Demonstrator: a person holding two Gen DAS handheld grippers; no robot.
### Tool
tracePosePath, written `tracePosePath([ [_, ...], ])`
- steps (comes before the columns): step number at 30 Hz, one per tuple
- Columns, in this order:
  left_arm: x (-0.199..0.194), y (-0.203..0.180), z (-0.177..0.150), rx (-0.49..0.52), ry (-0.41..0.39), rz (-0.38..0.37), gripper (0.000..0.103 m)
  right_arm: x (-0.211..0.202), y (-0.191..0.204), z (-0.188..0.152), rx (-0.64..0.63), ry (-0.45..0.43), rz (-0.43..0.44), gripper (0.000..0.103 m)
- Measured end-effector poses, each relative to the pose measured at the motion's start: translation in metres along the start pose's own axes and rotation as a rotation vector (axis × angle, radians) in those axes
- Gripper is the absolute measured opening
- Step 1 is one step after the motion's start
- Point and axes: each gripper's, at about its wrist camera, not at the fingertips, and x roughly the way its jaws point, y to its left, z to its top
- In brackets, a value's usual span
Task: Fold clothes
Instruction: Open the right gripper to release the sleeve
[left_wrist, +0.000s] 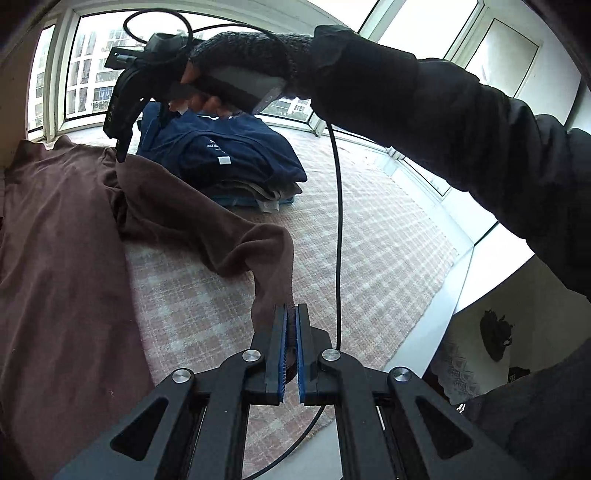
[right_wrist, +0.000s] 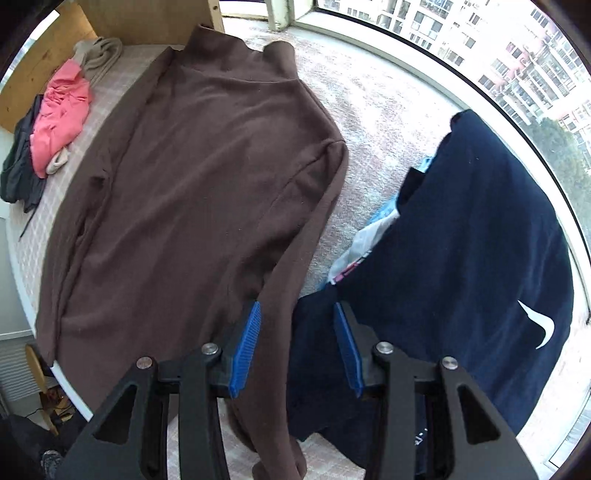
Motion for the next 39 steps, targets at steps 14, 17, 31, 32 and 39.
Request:
tracePosePath([
  [14,-0.024,-0.013,0.008,0.03,-0.051,-0.09,0.003,-0.004,0.013,-0.004,-0.021,0.047,-0.095,0.004],
  [17,-0.033,-0.015,0.024,0.001,-0.089,-0.149,0.003,-0.027,0.01,0.007,-0.011,0.023,-0.187,0.003],
  [31,-0.007,-0.056,0.046,0.147,-0.076,-0.251,0.003,-0.091,-0.032,-0.136,0.252,-0.073,0.086,0.047],
  [32,0.0,-0.057,0.043,0.155,-0.064,-0.249,0.003,-0.092,-0.037,-0.166,0.308,-0.086,0.142,0.047],
  [39,0.037,-0.077,0.018,0.185,0.04,-0.297,0.003,-0.086,-0.04,-0.309,0.561,-0.114,0.401,0.047],
])
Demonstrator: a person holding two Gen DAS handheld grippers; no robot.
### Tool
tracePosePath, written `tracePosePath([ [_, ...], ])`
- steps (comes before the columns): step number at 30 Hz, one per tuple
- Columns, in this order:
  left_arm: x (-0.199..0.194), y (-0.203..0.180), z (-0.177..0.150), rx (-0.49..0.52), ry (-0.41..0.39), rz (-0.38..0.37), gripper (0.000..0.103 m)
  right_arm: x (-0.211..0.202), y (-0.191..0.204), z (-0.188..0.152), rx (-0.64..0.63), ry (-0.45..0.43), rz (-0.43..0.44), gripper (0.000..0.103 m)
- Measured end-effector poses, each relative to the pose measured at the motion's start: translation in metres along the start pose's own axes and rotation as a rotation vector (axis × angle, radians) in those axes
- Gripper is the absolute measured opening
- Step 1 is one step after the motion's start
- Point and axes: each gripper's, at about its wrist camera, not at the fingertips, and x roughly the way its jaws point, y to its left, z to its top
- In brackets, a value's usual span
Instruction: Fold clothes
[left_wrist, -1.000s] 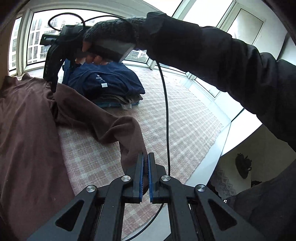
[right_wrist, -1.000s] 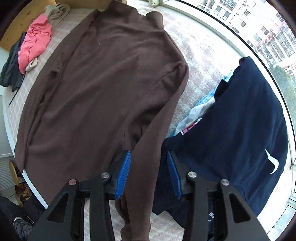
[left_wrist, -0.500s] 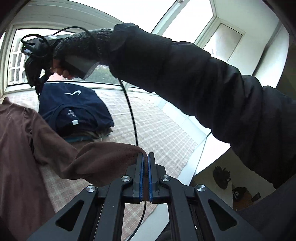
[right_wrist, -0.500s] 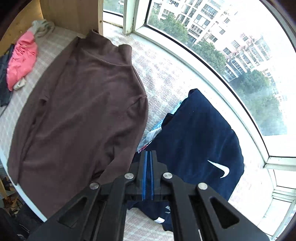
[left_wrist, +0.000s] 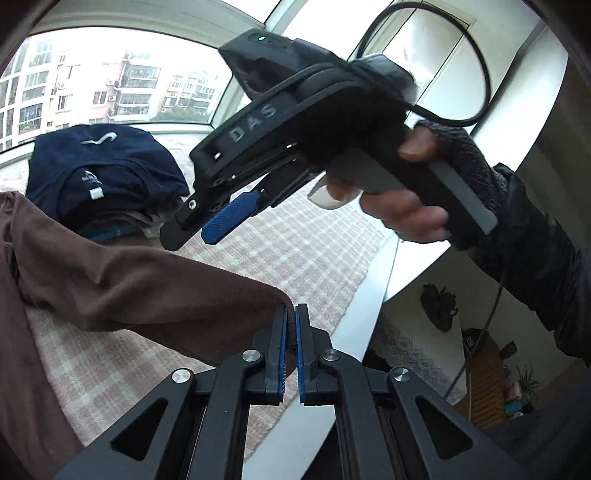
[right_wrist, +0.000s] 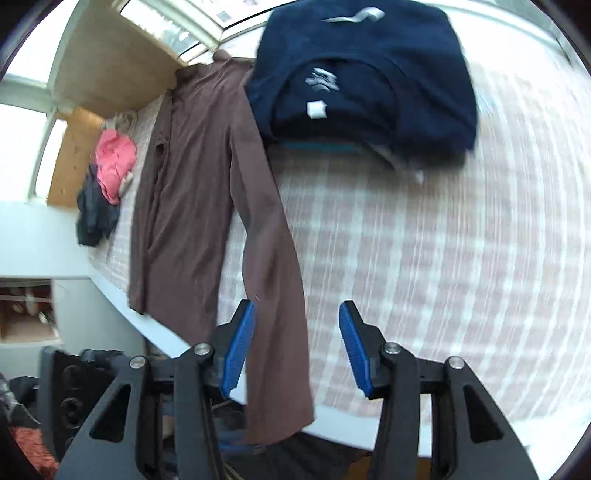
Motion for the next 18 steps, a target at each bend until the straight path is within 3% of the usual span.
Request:
tracePosePath([
  [7,0.015,-0.017,0.002,0.03,0.019,0.002,0.004,0.015,-0.001,0.013,-0.008,-0.004,0.061,0.047],
  [11,0.008,-0.017,0.016,0.031,-0.037,0.017,0.004,0.036,0.016,0.034,-0.095,0.062,-0.044,0.047],
  [12,0.005,-0.018,0.019,0.032,-0.05,0.02,0.004,0.043,0.02,0.04,-0.11,0.089,-0.049,0.043],
  [13,0.003,-0.019,0.021,0.031,-0.065,0.022,0.004,0.047,0.024,0.044,-0.133,0.107,-0.05,0.033],
  [14,0.001,-0.019,0.024,0.03,-0.079,0.024,0.004,0.048,0.029,0.048,-0.154,0.118,-0.07,0.004],
  [18,-0.006,-0.016,0.038,-0.013,-0.138,0.021,0.004,0.023,0.048,0.063,-0.227,0.091,-0.17,0.004],
])
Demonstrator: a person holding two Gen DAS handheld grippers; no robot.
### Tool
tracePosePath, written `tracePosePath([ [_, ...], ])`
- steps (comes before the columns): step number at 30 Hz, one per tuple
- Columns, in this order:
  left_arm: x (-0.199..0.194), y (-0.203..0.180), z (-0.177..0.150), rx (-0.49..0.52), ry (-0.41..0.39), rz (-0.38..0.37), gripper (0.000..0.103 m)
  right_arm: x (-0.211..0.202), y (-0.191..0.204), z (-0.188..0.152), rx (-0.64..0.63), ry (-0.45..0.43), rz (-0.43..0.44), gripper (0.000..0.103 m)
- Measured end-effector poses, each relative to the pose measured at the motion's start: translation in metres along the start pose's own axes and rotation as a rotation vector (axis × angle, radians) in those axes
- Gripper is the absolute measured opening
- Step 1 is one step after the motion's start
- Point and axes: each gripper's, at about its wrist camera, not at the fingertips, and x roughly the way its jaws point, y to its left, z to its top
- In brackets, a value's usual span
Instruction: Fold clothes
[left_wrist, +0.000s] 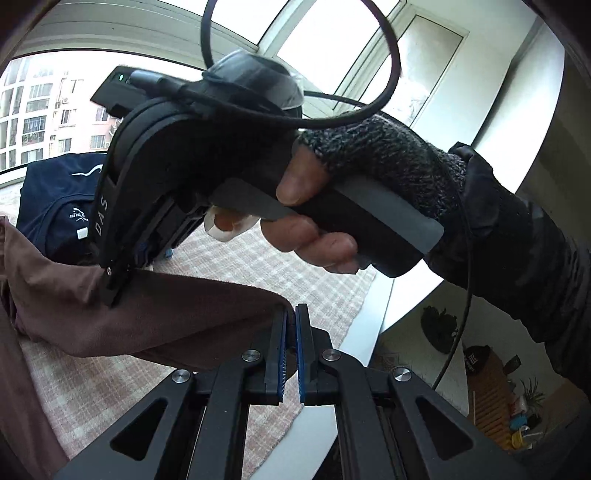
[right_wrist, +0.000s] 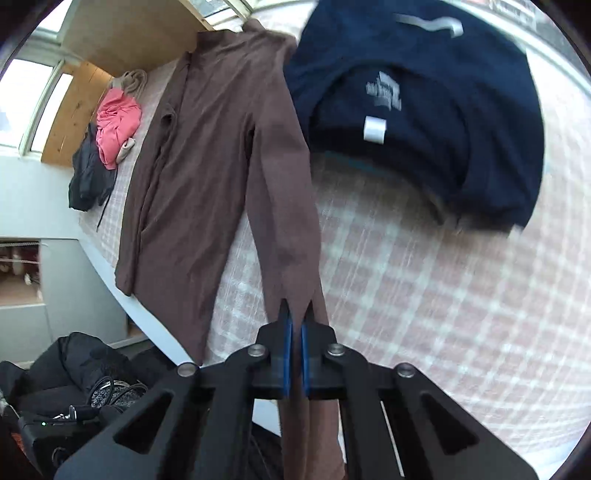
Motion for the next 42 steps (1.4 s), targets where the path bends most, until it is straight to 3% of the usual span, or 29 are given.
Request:
tracePosePath([
  [6,-0.006,-0.007,0.038,-0.012,-0.101,-0.021,0.004,-0.07,0.008,0.017,-0.01,-0.103,-0.142,0.004],
  [8,-0.008,-0.01,0.05,-0.004,-0.126,-0.037,0.004,-0.077,0.015,0.022,-0.05,-0.122,-0.253,0.004],
  [10,-0.005,-0.009,0.056,-0.002,-0.119,-0.056,0.004,-0.067,0.012,0.024,-0.041,-0.081,-0.286,0.004],
  [14,0.022,0.002,0.048,-0.036,-0.032,-0.071,0.004,-0.029,-0.012,0.03,-0.007,0.013,-0.358,0.004],
  [16,0.029,0.006,0.045,-0.062,-0.006,-0.083,0.004,-0.018,-0.028,0.031,0.024,0.06,-0.331,0.004],
  [19,0.032,0.01,0.043,-0.087,0.013,-0.098,0.004,-0.018,-0.044,0.038,0.093,0.093,-0.193,0.007],
  [23,0.013,0.01,0.043,-0.076,-0.024,-0.083,0.004,-0.037,-0.04,0.07,0.07,-0.022,-0.108,0.017],
  [26,-0.004,0.018,0.042,-0.105,-0.032,-0.095,0.004,-0.032,-0.011,0.111,-0.046,-0.095,-0.126,0.031],
  [28,-0.02,0.023,0.039,-0.084,-0.044,-0.062,0.004,-0.015,0.011,0.141,-0.112,-0.058,-0.175,0.032],
  [30,-0.032,0.023,0.033,-0.07,-0.05,-0.038,0.004,0.0,0.028,0.169,-0.15,-0.048,-0.151,0.033],
  [32,-0.045,0.024,0.026,-0.078,-0.056,-0.008,0.004,0.023,0.048,0.195,-0.241,-0.054,-0.237,0.041],
  [34,-0.06,0.031,0.024,-0.097,-0.058,0.025,0.004,0.052,0.062,0.219,-0.302,-0.033,-0.311,0.042],
  [39,-0.094,0.072,0.023,-0.172,-0.097,0.125,0.004,0.103,0.064,0.263,-0.285,0.07,-0.364,0.042],
  [42,-0.108,0.081,0.018,-0.193,-0.122,0.15,0.004,0.113,0.064,0.273,-0.284,0.13,-0.335,0.042],
])
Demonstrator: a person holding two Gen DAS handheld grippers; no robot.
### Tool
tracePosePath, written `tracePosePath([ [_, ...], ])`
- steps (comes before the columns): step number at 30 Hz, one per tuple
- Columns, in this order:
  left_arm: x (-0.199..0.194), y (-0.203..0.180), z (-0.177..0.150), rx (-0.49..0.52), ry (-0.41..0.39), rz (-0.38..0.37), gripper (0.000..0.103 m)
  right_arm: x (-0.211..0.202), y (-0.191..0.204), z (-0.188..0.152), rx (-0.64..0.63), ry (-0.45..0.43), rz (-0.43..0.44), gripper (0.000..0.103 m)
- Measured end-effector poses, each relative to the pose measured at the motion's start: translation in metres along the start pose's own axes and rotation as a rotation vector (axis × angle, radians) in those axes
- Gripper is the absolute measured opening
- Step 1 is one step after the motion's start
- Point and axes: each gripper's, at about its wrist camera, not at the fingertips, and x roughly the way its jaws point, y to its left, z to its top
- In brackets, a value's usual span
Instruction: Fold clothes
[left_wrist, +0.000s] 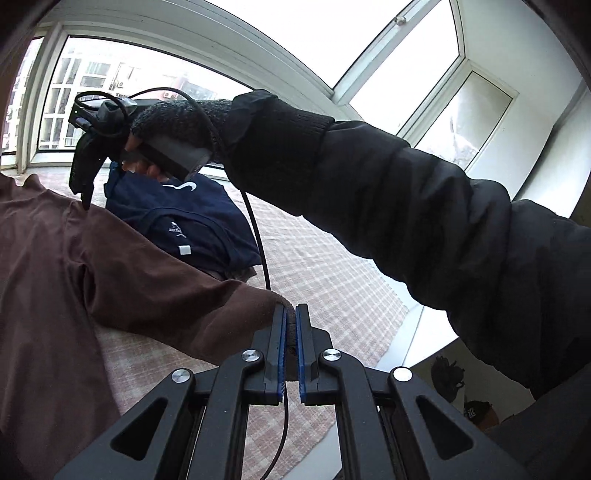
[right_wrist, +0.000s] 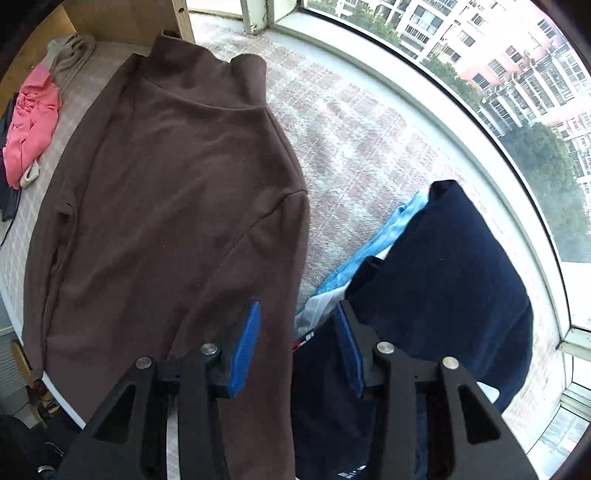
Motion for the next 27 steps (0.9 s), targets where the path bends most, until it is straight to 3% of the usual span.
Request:
tracePosePath([
  [5,-0.001,0.002,-0.003,-0.001,-0.027,0.007,0.004,0.004,0.008,0.006,-0.029,0.016,0.062,0.042],
  [8,-0.004,0.0,-0.005,0.019,-0.039,0.016,0.004,0.016,0.016,0.006,-0.058,0.057,0.001,0.042],
  [9,-0.006,0.0,-0.005,0.022,-0.044,0.02,0.004,0.021,0.017,0.006,-0.052,0.085,-0.017,0.039],
  [10,-0.006,0.001,-0.005,0.018,-0.051,0.028,0.004,0.025,0.016,0.005,-0.041,0.104,-0.018,0.03],
  [11,-0.006,0.003,-0.005,0.012,-0.06,0.037,0.004,0.029,0.014,0.005,-0.027,0.121,-0.012,0.004],
  [15,-0.027,0.022,-0.014,-0.04,-0.102,0.077,0.004,0.025,0.002,0.007,0.054,0.114,0.025,0.004],
  [18,-0.063,0.051,-0.036,-0.136,-0.152,0.112,0.004,0.018,-0.005,0.013,0.098,0.112,-0.025,0.004],
  [20,-0.087,0.081,-0.061,-0.252,-0.181,0.159,0.004,0.017,-0.002,0.019,0.117,0.115,-0.052,0.004],
  [24,-0.12,0.152,-0.123,-0.525,-0.185,0.307,0.004,0.019,0.01,0.032,0.145,0.125,-0.105,0.004],
  [27,-0.131,0.177,-0.154,-0.625,-0.169,0.375,0.004,0.025,0.02,0.041,0.148,0.118,-0.163,0.007],
])
